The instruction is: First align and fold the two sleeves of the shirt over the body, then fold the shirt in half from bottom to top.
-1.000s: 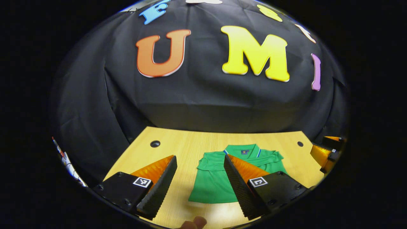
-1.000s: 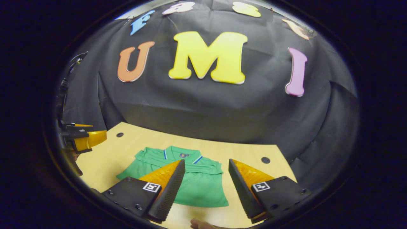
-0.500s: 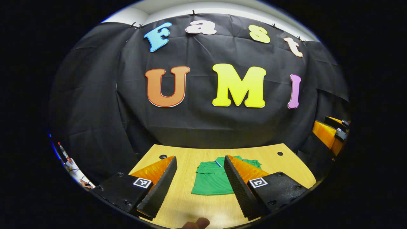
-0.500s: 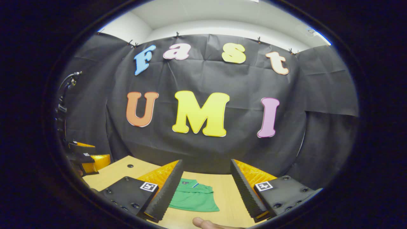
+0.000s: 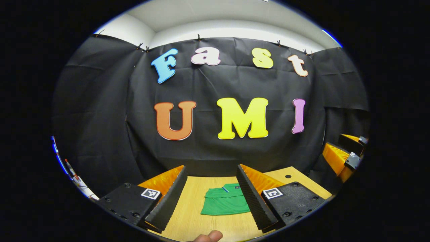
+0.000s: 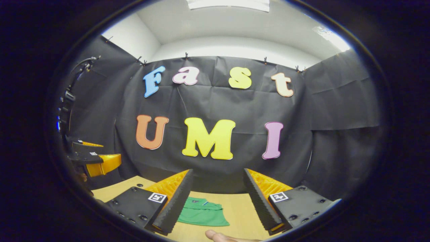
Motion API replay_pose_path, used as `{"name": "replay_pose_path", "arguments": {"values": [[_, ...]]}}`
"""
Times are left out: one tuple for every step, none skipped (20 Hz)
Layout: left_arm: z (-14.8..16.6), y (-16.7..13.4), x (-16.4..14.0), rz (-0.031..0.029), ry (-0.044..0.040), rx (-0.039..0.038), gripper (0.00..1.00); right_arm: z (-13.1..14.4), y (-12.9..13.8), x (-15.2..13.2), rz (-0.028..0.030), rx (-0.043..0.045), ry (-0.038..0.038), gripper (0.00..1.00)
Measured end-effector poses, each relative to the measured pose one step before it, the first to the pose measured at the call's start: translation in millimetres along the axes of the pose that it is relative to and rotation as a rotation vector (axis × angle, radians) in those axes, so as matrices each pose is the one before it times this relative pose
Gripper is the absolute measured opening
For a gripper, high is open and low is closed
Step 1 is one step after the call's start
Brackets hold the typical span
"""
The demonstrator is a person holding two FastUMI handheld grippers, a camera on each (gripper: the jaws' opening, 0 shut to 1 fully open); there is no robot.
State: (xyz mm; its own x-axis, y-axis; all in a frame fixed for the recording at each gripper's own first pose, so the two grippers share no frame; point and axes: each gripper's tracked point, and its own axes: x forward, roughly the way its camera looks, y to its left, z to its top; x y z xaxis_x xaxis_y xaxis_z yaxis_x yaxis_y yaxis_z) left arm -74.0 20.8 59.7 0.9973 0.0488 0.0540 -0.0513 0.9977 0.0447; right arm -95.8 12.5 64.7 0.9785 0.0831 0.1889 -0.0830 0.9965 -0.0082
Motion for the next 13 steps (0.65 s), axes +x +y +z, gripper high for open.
{"name": "replay_pose_path", "arguments": {"values": [[-0.44, -0.32, -1.96, -0.00209, -0.00349, -0.00666, 0.95, -2.76, -1.11, 0.57, -0.00282, 0.00454, 0.01048, 0.95], [-1.61, -0.32, -1.49, 0.00309, 0.00289, -0.00727, 0.95, -4.13, 0.20, -0.22, -0.00259, 0.00415, 0.01392, 0.95], [-3.09, 0.18, -1.07, 0.00178, 0.00584, -0.00782, 0.95, -4.52, -0.35, -0.69, -0.00097, 0.00122, 0.01475, 0.89], [-4.63, 0.62, -0.55, 0.00011, 0.00827, -0.00842, 0.95, -4.40, -0.17, 0.19, -0.00186, -0.00313, 0.01588, 0.89], [-4.69, 1.32, 0.73, 0.00517, 0.01179, -0.00366, 0.95, -4.71, -1.00, 1.73, -0.00300, -0.00131, 0.01350, 0.89], [-4.71, 2.44, -0.51, 0.00714, 0.01237, -0.00140, 0.95, -3.18, 0.72, 0.95, -0.00148, 0.00259, 0.01284, 0.89], [-3.34, 3.14, 0.83, 0.00977, 0.00515, 0.00112, 0.95, -5.21, 0.58, 2.77, 0.00054, 0.00585, 0.01535, 0.89], [-3.32, 3.72, 0.80, 0.00839, 0.00240, 0.00126, 0.95, -4.02, 1.67, 2.03, 0.00292, 0.00494, 0.01362, 0.89], [-5.41, 0.77, 1.01, 0.00102, 0.01132, 0.00126, 0.95, -4.51, 1.81, 1.80, 0.00488, 0.00025, 0.01052, 0.89], [-6.69, 1.73, 0.87, 0.00484, 0.01692, 0.00131, 0.95, -3.41, 2.86, 2.14, 0.00538, -0.00936, 0.00811, 0.89], [-3.17, 1.76, 1.02, 0.00311, 0.01038, 0.00102, 0.95, -3.56, 1.74, 2.89, 0.00205, -0.00525, 0.00819, 0.89], [-2.88, 1.79, 0.23, 0.00441, 0.00814, -0.00182, 0.95, -2.94, 2.19, 2.02, 0.00499, 0.00074, 0.00878, 0.89], [-0.66, 1.46, 1.84, 0.00364, 0.00597, -0.00354, 0.96, -1.96, 3.88, 0.88, 0.00593, 0.00232, 0.00521, 0.89]]}}
